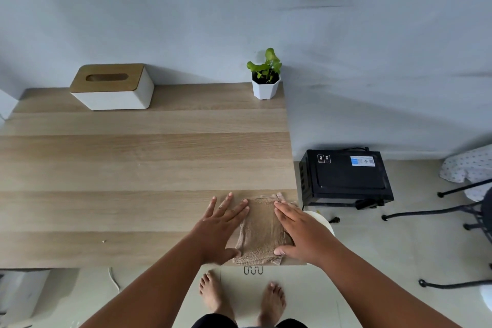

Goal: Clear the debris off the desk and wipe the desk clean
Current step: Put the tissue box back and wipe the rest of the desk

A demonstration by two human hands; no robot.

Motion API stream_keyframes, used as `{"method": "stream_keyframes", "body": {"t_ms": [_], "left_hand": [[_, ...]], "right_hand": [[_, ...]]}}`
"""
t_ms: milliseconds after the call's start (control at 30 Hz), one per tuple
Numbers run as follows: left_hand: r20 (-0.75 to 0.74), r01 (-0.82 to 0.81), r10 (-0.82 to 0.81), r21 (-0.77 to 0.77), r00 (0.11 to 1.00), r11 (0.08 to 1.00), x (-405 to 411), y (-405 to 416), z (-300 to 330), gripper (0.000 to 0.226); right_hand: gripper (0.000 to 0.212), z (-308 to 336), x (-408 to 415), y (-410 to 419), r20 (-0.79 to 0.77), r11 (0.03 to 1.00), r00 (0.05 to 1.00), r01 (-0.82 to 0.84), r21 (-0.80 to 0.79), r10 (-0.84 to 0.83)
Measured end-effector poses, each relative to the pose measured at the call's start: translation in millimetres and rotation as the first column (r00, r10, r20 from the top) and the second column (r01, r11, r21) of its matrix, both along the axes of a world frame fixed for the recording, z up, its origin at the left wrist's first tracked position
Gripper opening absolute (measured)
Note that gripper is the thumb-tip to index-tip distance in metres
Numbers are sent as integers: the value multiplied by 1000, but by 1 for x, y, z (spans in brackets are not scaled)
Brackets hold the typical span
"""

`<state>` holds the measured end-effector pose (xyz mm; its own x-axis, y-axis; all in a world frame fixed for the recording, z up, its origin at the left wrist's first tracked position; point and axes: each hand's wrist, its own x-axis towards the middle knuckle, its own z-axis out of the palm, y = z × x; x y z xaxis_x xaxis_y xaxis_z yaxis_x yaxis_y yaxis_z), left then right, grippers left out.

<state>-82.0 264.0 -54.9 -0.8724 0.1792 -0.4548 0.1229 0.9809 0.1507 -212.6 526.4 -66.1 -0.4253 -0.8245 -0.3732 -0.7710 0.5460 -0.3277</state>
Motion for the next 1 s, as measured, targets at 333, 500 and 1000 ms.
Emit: {"method": "stream_keyframes", "body": {"t_ms": [333, 500, 1000], "left_hand": [[-30, 9, -9, -19, 999, 1000, 4, -3, 0, 103], [-49, -53, 52, -35, 997, 998, 16, -19, -7, 99], [-31, -110, 110, -12, 993, 994, 7, -124, 2, 90]], "right_hand": [[101, 14, 7, -6, -43, 1000, 999, 26, 7, -26], [96, 19, 20, -23, -97, 995, 990, 97, -26, -99], [76, 17, 42, -117, -71, 884, 881, 468, -8, -467]]}}
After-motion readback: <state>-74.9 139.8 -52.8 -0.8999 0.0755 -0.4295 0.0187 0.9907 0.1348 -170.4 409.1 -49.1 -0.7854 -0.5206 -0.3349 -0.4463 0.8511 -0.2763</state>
